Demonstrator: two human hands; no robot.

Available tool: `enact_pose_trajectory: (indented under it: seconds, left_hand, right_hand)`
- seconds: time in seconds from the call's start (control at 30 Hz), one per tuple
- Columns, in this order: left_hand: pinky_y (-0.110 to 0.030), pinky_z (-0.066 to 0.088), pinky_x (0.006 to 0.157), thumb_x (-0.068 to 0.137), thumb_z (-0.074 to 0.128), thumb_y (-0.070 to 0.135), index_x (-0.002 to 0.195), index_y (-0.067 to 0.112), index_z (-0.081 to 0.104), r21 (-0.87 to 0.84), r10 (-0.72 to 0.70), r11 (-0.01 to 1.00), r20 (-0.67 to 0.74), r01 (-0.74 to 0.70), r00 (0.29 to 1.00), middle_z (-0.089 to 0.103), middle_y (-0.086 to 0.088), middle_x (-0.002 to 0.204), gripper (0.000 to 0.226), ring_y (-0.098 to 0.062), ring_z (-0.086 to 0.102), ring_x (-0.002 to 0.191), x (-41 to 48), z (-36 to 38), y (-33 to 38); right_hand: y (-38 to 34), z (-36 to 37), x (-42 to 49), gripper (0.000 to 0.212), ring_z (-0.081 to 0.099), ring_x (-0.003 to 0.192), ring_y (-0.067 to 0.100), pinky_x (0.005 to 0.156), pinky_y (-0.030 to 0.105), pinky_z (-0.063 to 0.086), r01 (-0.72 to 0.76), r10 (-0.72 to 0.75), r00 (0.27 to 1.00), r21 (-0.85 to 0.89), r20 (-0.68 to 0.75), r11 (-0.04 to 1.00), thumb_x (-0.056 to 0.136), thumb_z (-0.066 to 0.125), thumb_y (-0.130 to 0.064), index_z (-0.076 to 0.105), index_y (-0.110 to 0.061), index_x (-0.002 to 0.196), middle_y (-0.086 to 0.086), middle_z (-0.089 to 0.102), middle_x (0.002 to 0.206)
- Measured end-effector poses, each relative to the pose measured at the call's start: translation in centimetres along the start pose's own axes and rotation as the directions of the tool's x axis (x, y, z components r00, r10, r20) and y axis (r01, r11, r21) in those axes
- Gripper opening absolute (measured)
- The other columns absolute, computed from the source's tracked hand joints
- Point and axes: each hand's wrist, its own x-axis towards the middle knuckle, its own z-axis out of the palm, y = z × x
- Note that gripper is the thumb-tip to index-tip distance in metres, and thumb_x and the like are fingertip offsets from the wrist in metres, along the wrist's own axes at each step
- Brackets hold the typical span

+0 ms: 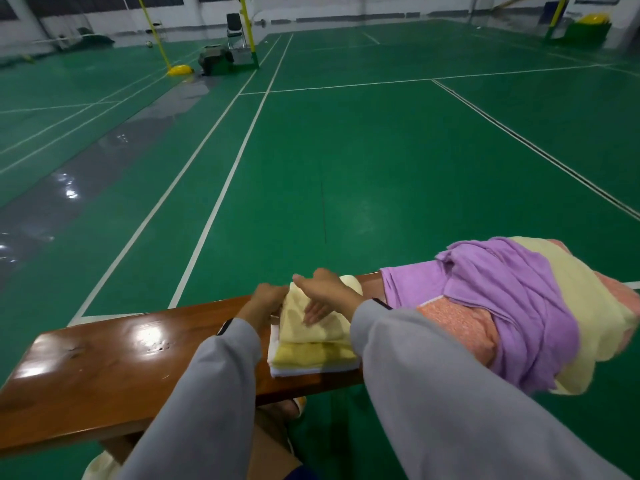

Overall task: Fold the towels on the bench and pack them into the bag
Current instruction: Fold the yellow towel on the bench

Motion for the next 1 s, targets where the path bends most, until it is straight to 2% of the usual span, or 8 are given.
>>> enact_pose_trajectory:
  seconds: [0.17,0.27,0.43,0.6,0.67,0.77,0.9,1.0]
  left_hand:
    - [-0.031,0.050,0.053,0.092,0.074,0.038,0.090,-0.001,0.060,0.117,0.017,0.993,0.036,-0.021,0.999,0.063,-0.015,0.082,0.041,-0.027,0.059,0.067,0.0,0.3,-0.4]
    - [-0.037,0.057,0.061,0.083,0.083,0.042,0.104,-0.001,0.062,0.309,0.009,0.950,0.110,-0.043,0.994,0.066,-0.014,0.097,0.053,-0.031,0.065,0.084,0.0,0.8,-0.2]
    - [-0.041,0.056,0.069,0.090,0.077,0.038,0.139,-0.002,0.049,0.437,0.035,0.896,0.106,-0.079,0.994,0.062,-0.019,0.121,0.070,-0.038,0.063,0.102,0.0,1.7,0.5]
    - [-0.038,0.051,0.089,0.085,0.077,0.052,0.142,0.002,0.046,0.541,0.125,0.834,0.001,-0.106,0.992,0.054,-0.018,0.141,0.082,-0.037,0.055,0.124,0.2,2.3,0.2]
    - [-0.044,0.046,0.101,0.080,0.075,0.062,0.141,0.006,0.045,0.592,0.179,0.796,-0.037,-0.123,0.983,0.049,-0.019,0.144,0.088,-0.038,0.048,0.130,0.3,2.3,0.2]
    - [-0.047,0.047,0.097,0.077,0.063,0.076,0.124,0.004,0.059,0.618,0.251,0.771,-0.072,-0.154,0.965,0.061,-0.020,0.129,0.087,-0.040,0.054,0.119,0.5,1.9,0.0]
    - [-0.039,0.047,0.086,0.091,0.050,0.073,0.127,-0.006,0.058,0.218,0.051,0.975,-0.088,-0.031,0.995,0.062,-0.022,0.126,0.087,-0.040,0.060,0.118,-1.2,1.7,1.8]
    - [-0.042,0.048,0.095,0.103,0.032,0.064,0.139,-0.003,0.051,-0.231,0.015,0.973,0.050,-0.003,0.999,0.057,-0.025,0.137,0.079,-0.033,0.055,0.118,-0.9,0.8,2.7]
  right_hand:
    - [3.1,-1.7,1.3,0.011,0.065,0.075,0.030,0.065,0.037,0.056,-0.008,-0.145,0.898,-0.344,-0.416,0.939,0.084,0.052,-0.020,0.058,-0.011,0.084,0.007,0.066,0.083]
    - [6.2,-3.1,2.0,0.050,0.060,0.110,0.036,0.090,0.040,0.053,-0.189,0.003,0.809,-0.255,-0.588,0.948,0.080,0.059,-0.043,0.059,-0.012,0.119,0.013,0.061,0.124]
    - [7.9,-4.1,1.9,0.060,0.061,0.113,0.033,0.100,0.046,0.052,-0.227,0.283,0.945,0.292,-0.163,0.929,0.086,0.074,-0.041,0.053,-0.009,0.132,0.009,0.062,0.130]
    - [7.4,-4.5,2.4,0.061,0.066,0.102,0.030,0.093,0.046,0.057,-0.142,0.204,0.950,0.253,-0.238,0.957,0.067,0.082,-0.032,0.057,-0.012,0.118,0.008,0.066,0.116]
    - [5.7,-4.4,1.4,0.052,0.067,0.095,0.030,0.091,0.048,0.059,-0.099,0.179,0.970,0.401,-0.167,0.911,0.076,0.076,-0.022,0.053,-0.008,0.120,0.012,0.066,0.108]
    - [3.0,-4.0,0.3,0.037,0.065,0.095,0.029,0.083,0.045,0.060,-0.030,0.091,0.986,0.391,-0.138,0.920,0.090,0.065,-0.012,0.042,-0.006,0.119,0.012,0.060,0.102]
    - [-0.3,-2.9,-0.5,0.029,0.064,0.092,0.029,0.085,0.047,0.060,0.129,-0.057,0.979,0.372,-0.198,0.919,0.092,0.066,-0.010,0.046,-0.010,0.114,0.009,0.059,0.093]
    - [-2.2,-2.6,-1.0,0.040,0.069,0.091,0.031,0.070,0.044,0.063,0.177,-0.116,0.981,0.473,-0.154,0.863,0.090,0.071,-0.008,0.052,-0.005,0.125,0.014,0.066,0.103]
